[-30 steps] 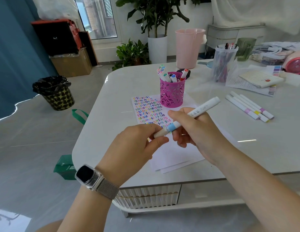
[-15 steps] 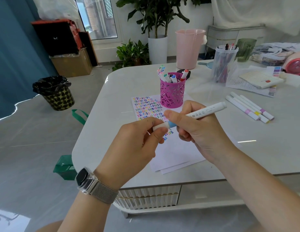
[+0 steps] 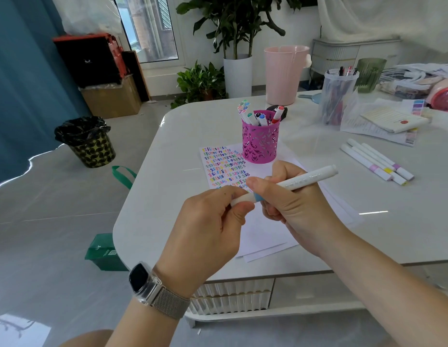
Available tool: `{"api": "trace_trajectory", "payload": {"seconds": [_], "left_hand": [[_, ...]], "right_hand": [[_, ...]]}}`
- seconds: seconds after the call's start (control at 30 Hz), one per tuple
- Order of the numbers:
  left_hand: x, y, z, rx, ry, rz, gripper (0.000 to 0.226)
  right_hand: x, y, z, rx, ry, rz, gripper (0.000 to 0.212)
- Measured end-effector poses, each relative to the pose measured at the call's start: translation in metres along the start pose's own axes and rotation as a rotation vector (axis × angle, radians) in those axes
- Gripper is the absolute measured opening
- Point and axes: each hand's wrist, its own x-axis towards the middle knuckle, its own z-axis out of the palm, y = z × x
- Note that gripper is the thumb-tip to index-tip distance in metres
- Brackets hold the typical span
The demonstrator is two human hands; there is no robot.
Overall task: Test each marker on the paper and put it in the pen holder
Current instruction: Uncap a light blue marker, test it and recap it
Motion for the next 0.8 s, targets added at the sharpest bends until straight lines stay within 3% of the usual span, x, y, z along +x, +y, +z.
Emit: {"api": "trace_trajectory", "payload": {"seconds": [0.33, 0.5, 0.63, 0.7, 0.8], "left_hand": [[-0.004, -0.004, 0.004, 0.017, -0.029, -0.038, 0.016], [-0.003, 0.0, 0.006, 0.013, 0.0, -0.042, 0.027], [0.0, 0.014, 0.006, -0.21, -0.02, -0.137, 0.013], [0.004, 0.02, 0.006, -0.357, -0.016, -0.209, 0.015], [0.011, 0.021, 0.005, -0.399, 0.048, -0.316, 0.014]], "right_hand": [[0.001, 0.006, -0.001, -0.024, 0.011, 0.011, 0.052], [0.002, 0.001, -0.002, -0.053, 0.022, -0.004, 0.051], [0.003, -0.014, -0.001, -0.012, 0.01, 0.005, 0.034], [0.006, -0.02, -0.002, -0.003, 0.057, 0.023, 0.022], [0.014, -0.019, -0.016, -0.037, 0.263, -0.015, 0.046]]}}
